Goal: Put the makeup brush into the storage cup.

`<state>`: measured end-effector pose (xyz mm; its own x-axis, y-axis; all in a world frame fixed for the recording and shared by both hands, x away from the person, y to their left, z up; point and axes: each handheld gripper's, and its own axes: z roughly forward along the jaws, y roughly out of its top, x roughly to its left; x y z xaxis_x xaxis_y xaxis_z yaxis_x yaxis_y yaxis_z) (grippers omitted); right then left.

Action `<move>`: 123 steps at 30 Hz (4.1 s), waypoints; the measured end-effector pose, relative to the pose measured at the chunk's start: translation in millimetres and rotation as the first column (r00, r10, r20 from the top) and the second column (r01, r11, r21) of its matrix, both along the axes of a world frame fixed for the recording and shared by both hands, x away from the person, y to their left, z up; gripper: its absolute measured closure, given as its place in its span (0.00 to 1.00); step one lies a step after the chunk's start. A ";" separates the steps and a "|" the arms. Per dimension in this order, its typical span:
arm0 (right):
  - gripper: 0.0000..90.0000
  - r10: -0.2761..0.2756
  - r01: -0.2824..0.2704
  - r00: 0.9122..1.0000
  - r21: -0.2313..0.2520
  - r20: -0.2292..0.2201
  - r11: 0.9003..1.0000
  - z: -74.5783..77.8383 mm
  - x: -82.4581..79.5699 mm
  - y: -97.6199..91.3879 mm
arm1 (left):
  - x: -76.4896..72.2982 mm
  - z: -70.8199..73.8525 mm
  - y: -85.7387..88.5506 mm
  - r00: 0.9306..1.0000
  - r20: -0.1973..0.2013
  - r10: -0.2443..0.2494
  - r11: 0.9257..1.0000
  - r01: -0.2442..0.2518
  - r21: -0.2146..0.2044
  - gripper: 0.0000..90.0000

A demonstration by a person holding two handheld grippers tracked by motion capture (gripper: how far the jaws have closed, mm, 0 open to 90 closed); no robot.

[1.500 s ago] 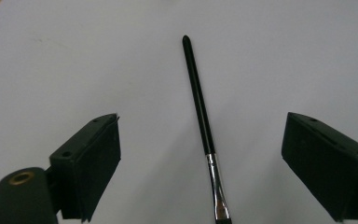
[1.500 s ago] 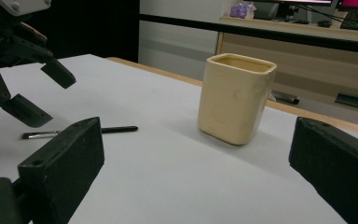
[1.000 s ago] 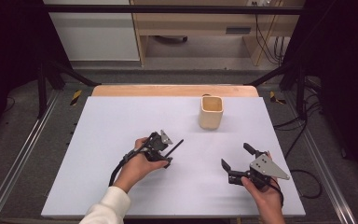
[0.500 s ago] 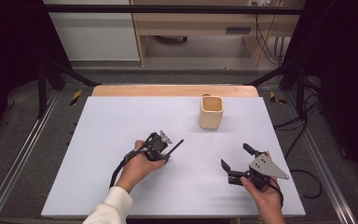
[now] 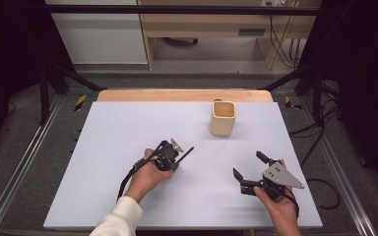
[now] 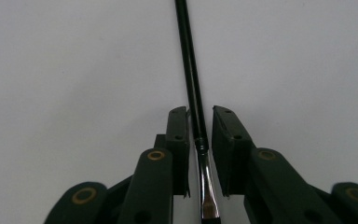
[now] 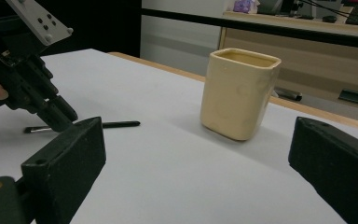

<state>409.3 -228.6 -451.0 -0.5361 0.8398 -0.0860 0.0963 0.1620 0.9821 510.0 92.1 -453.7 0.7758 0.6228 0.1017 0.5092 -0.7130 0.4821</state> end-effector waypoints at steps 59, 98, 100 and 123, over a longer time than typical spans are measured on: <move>0.03 0.041 -0.039 0.999 -0.124 0.015 0.992 -1.5 -2.8 20.9 | -15.3 39.1 23.9 0.988 0.067 -0.136 0.990 0.138 -0.032 0.94; 0.27 0.194 -0.101 0.976 -0.592 0.095 0.800 46.6 52.0 106.7 | 6.3 98.7 21.9 0.973 0.097 -0.212 0.975 0.216 -0.043 0.94; 0.30 0.207 -0.112 0.974 -0.608 0.088 0.786 44.9 51.8 108.9 | 5.3 99.3 21.6 0.971 0.096 -0.220 0.974 0.224 -0.035 0.93; 0.42 0.264 -0.103 0.954 -0.673 0.141 0.732 33.9 46.7 127.9 | -0.4 91.3 19.8 0.967 0.083 -0.239 0.969 0.243 -0.037 0.94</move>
